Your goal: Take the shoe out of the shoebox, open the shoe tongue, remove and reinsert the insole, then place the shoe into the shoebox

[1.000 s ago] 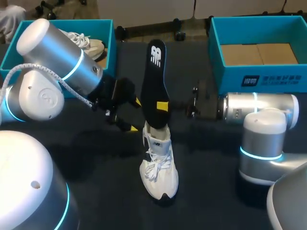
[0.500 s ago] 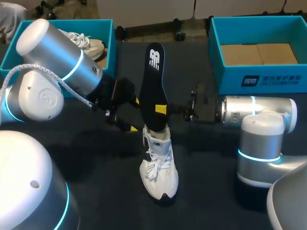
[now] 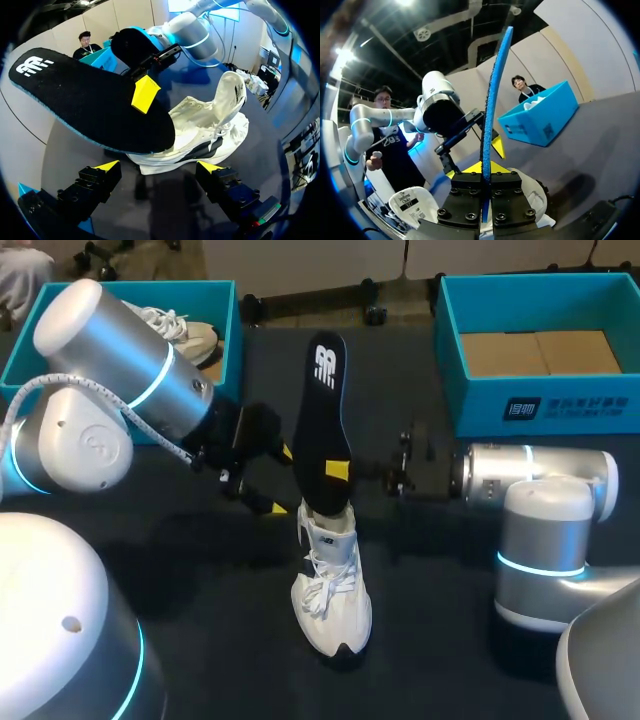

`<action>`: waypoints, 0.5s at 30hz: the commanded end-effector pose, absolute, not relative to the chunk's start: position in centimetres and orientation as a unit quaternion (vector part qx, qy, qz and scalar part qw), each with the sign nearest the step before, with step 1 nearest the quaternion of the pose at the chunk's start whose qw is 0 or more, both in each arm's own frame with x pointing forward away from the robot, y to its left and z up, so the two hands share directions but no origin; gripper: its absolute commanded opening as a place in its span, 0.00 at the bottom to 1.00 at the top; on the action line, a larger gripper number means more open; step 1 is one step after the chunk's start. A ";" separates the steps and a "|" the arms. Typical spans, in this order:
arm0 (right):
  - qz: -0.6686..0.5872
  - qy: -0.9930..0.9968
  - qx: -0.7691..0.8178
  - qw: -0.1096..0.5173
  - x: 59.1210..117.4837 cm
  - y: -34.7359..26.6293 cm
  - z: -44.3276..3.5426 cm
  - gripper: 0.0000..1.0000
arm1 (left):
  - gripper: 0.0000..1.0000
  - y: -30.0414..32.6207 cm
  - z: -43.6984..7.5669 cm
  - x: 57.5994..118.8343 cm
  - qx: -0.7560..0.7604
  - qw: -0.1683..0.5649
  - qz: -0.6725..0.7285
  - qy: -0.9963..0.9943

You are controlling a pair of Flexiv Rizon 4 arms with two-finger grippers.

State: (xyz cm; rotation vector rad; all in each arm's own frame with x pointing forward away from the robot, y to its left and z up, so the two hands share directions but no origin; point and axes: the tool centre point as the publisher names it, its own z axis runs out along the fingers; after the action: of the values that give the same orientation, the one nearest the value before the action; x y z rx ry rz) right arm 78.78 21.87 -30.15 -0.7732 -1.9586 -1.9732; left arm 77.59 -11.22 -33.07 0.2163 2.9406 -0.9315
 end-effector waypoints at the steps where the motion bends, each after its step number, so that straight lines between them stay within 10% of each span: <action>1: -0.680 -0.672 -0.263 0.129 78.7 21.8 -30.7 0.00 | 1.00 -11.2 -33.0 77.5 0.070 0.025 -0.300 0.951; 15: -0.684 -0.666 -0.264 0.137 78.5 21.9 -31.8 0.00 | 1.00 -11.2 -33.0 77.5 0.070 0.025 -0.300 0.951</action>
State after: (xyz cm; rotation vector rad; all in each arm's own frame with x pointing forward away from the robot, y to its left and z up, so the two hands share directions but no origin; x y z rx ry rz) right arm 78.55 21.66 -31.40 -0.7645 -1.9311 -1.9793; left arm 77.59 -11.23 -33.06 0.2163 2.9408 -0.9312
